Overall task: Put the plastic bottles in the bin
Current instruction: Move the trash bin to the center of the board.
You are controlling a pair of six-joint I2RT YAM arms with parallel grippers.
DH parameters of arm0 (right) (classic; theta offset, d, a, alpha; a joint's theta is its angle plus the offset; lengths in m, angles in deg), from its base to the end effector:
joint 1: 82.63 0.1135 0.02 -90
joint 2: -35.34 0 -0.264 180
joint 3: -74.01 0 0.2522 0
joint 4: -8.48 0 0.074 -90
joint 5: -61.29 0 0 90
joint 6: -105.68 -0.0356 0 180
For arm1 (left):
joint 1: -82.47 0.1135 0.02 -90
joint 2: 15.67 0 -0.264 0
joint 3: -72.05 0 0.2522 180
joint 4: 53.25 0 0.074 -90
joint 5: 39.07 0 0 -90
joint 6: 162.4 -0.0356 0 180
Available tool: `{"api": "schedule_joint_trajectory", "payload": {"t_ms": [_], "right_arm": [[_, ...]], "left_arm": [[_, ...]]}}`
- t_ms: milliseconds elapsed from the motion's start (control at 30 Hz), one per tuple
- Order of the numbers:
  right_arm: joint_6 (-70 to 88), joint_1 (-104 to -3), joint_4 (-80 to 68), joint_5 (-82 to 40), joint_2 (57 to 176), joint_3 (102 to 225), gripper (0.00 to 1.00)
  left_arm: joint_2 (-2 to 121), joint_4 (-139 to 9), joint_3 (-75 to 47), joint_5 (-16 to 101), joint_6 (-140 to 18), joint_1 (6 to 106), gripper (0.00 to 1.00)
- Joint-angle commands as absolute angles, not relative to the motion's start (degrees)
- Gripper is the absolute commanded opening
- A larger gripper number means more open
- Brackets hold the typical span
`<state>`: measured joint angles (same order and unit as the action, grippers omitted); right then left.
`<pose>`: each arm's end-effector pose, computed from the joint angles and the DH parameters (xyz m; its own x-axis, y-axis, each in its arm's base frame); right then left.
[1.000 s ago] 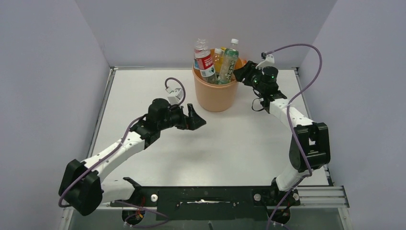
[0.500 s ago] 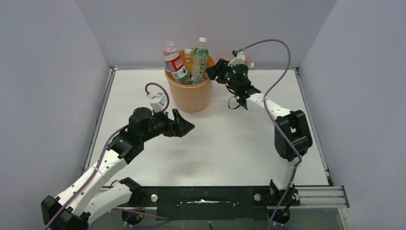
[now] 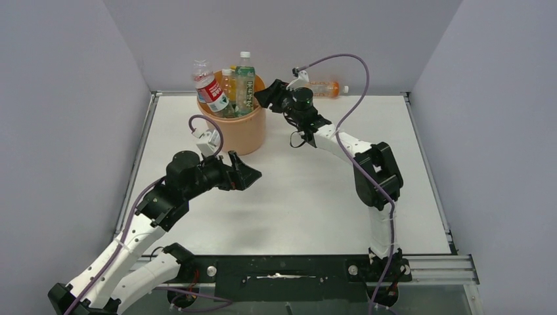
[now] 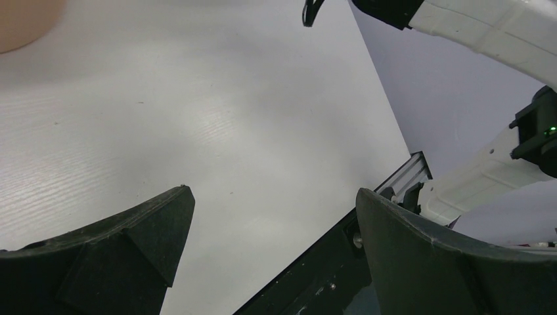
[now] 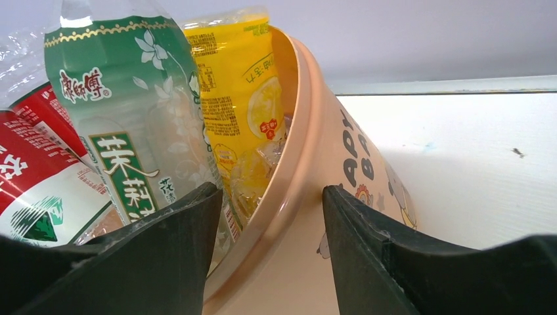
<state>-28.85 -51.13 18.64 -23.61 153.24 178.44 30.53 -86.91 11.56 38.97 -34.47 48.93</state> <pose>0.4230 0.2629 0.2817 -0.4531 0.5415 -0.7081 -0.3904 0.5935 0.7038 0.1496 -0.1080 0.3302 -0.6505 -0.2903 -0.7019 0.3849 0.6706 -0.6341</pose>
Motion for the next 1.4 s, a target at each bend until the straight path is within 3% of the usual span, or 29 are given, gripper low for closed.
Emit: {"api": "schedule_joint_trajectory", "payload": {"t_ms": [0,667,800,833,900,933,1367], "right_arm": [[-28.61,-48.56,15.79,-20.92,157.31,180.44,0.58],[-30.52,-42.06,15.81,-17.08,166.54,191.49,0.61],[-29.62,-42.03,15.31,-17.14,165.40,190.70,0.70],[-28.83,-42.07,15.02,-17.58,164.59,190.16,0.75],[-27.43,-42.23,14.19,-18.67,162.57,189.13,0.96],[-26.94,-42.37,13.77,-18.91,161.70,188.77,0.99],[-21.64,-44.57,10.17,-23.55,147.60,180.25,0.98]], "left_arm": [[28.94,-86.97,7.57,39.99,-34.11,49.30,0.97],[28.45,-88.41,5.46,40.35,-34.35,49.25,0.97],[28.71,-88.52,5.07,40.56,-34.45,49.23,0.97],[28.84,-88.53,4.96,40.51,-34.48,49.23,0.97],[28.97,-88.50,4.70,40.46,-34.49,49.23,0.97],[29.08,-88.53,4.55,40.45,-34.51,49.16,0.97],[31.93,-87.85,1.73,39.98,-35.14,49.04,0.97]]}}
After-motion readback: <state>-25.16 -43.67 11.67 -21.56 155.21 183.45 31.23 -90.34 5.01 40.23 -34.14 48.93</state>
